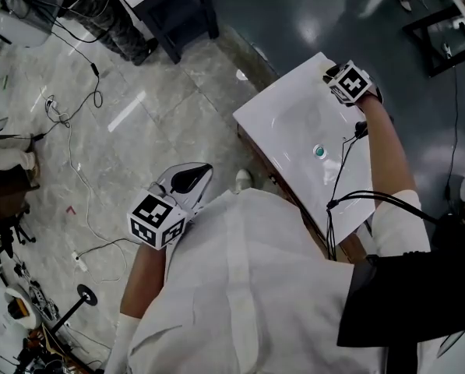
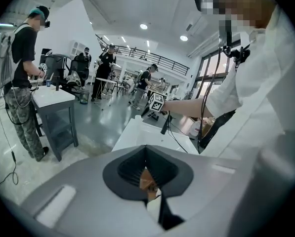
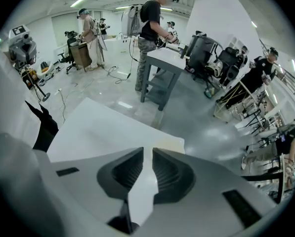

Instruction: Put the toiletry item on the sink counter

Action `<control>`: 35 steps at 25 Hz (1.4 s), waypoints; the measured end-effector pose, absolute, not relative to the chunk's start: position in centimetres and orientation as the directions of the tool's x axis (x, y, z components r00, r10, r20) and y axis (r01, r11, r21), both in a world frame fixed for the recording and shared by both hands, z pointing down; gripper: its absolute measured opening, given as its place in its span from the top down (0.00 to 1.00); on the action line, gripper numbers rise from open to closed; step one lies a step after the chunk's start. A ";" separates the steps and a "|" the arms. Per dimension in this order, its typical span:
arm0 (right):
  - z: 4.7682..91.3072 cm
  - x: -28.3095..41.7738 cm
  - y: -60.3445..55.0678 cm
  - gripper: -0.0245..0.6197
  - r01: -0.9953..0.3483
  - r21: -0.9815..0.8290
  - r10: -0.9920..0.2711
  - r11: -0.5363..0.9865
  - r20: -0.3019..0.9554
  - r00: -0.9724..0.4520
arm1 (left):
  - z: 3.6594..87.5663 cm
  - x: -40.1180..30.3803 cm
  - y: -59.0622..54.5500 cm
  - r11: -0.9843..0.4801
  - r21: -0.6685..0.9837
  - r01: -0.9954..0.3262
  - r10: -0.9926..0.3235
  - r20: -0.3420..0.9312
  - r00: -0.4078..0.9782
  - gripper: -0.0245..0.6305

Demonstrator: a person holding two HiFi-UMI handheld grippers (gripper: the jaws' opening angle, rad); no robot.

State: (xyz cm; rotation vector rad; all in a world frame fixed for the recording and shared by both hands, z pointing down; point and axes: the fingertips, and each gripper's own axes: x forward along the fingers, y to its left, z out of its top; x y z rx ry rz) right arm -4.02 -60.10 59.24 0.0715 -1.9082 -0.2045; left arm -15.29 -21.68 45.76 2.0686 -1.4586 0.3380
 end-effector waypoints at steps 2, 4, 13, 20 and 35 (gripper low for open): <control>58.1 -4.1 -59.3 0.92 0.043 0.199 -0.172 0.979 0.921 -0.349 | 45.5 -15.5 -20.9 -0.245 0.310 -0.918 -0.774 0.508 0.378 0.95; 57.0 -4.1 -58.1 0.92 0.026 0.217 -0.193 0.976 0.913 -0.359 | 45.1 -15.3 -20.1 -0.262 0.308 -0.914 -0.773 0.500 0.390 0.95; 53.3 -3.5 -49.7 0.93 -0.056 0.191 -0.196 0.980 0.883 -0.427 | 44.1 -15.1 -15.9 -0.329 0.317 -0.889 -0.757 0.474 0.449 0.95; 52.4 -4.6 -38.3 0.95 -0.155 0.089 -0.160 0.984 0.828 -0.538 | 44.1 -15.8 -11.6 -0.384 0.316 -0.867 -0.739 0.457 0.494 0.95; 53.2 -6.6 -12.2 0.95 -0.181 -0.053 -0.091 0.982 0.704 -0.704 | 46.0 -14.5 -1.6 -0.489 0.340 -0.803 -0.675 0.436 0.595 0.95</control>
